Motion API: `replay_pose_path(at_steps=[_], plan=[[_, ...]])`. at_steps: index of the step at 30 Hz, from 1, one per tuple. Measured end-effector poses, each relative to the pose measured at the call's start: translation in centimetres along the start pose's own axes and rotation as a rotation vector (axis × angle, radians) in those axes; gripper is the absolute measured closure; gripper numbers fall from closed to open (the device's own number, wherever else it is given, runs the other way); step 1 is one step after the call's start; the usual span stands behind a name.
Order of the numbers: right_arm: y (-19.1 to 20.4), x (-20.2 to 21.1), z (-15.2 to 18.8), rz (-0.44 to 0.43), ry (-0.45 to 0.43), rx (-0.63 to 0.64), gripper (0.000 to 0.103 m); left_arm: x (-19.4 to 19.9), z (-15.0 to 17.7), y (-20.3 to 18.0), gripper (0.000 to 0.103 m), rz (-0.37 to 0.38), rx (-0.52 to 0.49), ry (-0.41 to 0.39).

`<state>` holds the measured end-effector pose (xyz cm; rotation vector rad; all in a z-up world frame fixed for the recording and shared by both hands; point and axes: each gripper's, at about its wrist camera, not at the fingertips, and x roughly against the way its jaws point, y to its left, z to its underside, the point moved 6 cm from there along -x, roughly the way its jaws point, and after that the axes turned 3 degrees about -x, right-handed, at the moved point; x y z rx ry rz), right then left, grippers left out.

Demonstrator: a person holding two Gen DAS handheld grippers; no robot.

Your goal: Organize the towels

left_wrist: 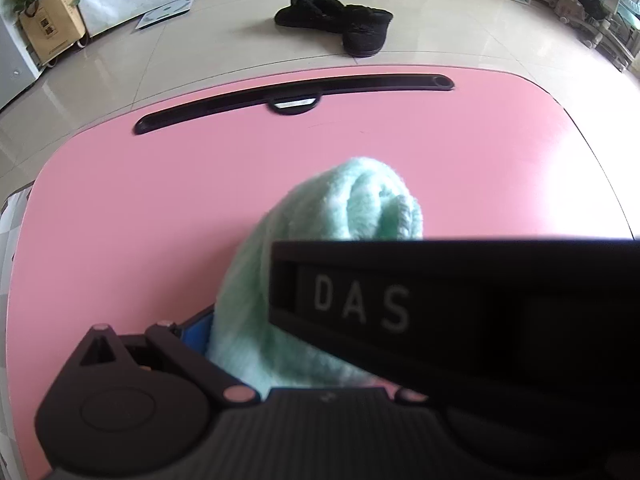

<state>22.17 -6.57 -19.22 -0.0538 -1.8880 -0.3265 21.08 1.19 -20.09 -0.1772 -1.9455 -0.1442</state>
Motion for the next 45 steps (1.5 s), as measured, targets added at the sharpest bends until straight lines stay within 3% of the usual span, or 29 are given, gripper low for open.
replay_pose_path(at_steps=[23, 45], plan=[[-1.8, 0.0, -0.4, 0.023, 0.033, -0.089, 0.005, -0.5, -1.3, -1.4, 0.000, 0.039, -0.106, 0.014], [-5.7, 0.5, -2.0, 0.092, -0.029, -0.254, 0.005, -1.6, -3.7, -5.3, 0.000, 0.079, -0.188, -0.006]])
